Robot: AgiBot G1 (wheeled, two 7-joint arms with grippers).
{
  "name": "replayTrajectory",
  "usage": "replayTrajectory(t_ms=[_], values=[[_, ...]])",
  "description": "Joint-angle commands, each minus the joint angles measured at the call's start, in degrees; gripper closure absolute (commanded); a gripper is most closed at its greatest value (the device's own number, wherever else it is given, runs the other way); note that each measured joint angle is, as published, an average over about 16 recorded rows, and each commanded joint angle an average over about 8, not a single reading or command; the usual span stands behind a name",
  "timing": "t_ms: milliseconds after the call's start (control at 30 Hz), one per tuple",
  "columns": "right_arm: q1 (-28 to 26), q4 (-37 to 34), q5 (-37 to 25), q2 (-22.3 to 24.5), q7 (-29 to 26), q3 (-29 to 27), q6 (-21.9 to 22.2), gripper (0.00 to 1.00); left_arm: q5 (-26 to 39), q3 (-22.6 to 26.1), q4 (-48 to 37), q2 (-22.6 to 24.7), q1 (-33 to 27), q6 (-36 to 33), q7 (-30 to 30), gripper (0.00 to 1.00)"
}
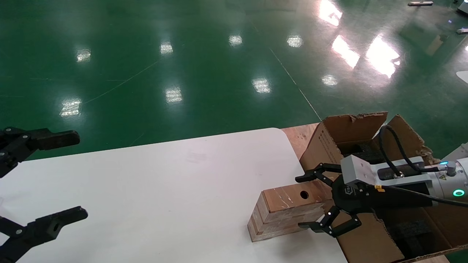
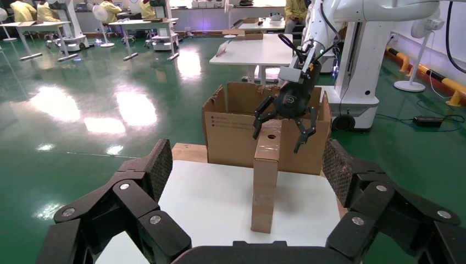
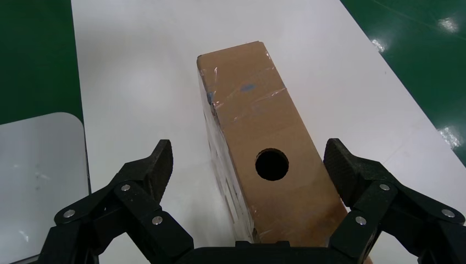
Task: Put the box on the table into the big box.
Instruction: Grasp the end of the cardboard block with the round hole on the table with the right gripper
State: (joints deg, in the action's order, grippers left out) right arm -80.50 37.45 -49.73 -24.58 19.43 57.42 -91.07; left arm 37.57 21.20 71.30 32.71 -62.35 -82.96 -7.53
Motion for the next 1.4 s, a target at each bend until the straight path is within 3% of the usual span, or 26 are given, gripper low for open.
replayTrajectory(t_ms=[33, 167, 200, 233, 400, 433, 500, 633, 667, 733, 1400], values=[[-0.3, -0.4, 0.4, -0.1, 0.3, 0.9, 0.0, 0.0, 0.0, 0.0, 0.0, 0.0, 0.0, 0.0, 0.0, 0.0], [-0.8, -1.0, 1.0, -0.2, 0.6, 2.1, 0.0, 0.0, 0.0, 0.0, 0.0, 0.0, 0.0, 0.0, 0.0, 0.0], [-0.9, -1.2, 1.1, -0.2, 0.7, 2.4, 0.0, 0.0, 0.0, 0.0, 0.0, 0.0, 0.0, 0.0, 0.0, 0.04], [-1.0, -1.3, 1.2, -0.2, 0.7, 2.6, 0.0, 0.0, 0.0, 0.0, 0.0, 0.0, 0.0, 0.0, 0.0, 0.11], [-1.2, -1.6, 1.6, -0.2, 0.7, 3.1, 0.0, 0.03, 0.0, 0.0, 0.0, 0.0, 0.0, 0.0, 0.0, 0.73], [-1.2, -1.6, 1.6, -0.2, 0.7, 3.1, 0.0, 0.09, 0.0, 0.0, 0.0, 0.0, 0.0, 0.0, 0.0, 0.85], [-1.2, -1.5, 1.6, -0.2, 0.7, 3.0, 0.0, 0.29, 0.0, 0.0, 0.0, 0.0, 0.0, 0.0, 0.0, 0.99], [-1.2, -1.4, 1.5, -0.2, 0.7, 2.8, 0.0, 0.79, 0.0, 0.0, 0.0, 0.0, 0.0, 0.0, 0.0, 1.0], [-1.1, -1.4, 1.5, -0.2, 0.7, 2.8, 0.0, 0.89, 0.0, 0.0, 0.0, 0.0, 0.0, 0.0, 0.0, 1.0], [-1.1, -1.4, 1.4, -0.2, 0.7, 2.7, 0.0, 0.99, 0.0, 0.0, 0.0, 0.0, 0.0, 0.0, 0.0, 1.0], [-1.0, -1.2, 1.2, -0.2, 0.7, 2.4, 0.0, 1.0, 0.0, 0.0, 0.0, 0.0, 0.0, 0.0, 0.0, 1.0]])
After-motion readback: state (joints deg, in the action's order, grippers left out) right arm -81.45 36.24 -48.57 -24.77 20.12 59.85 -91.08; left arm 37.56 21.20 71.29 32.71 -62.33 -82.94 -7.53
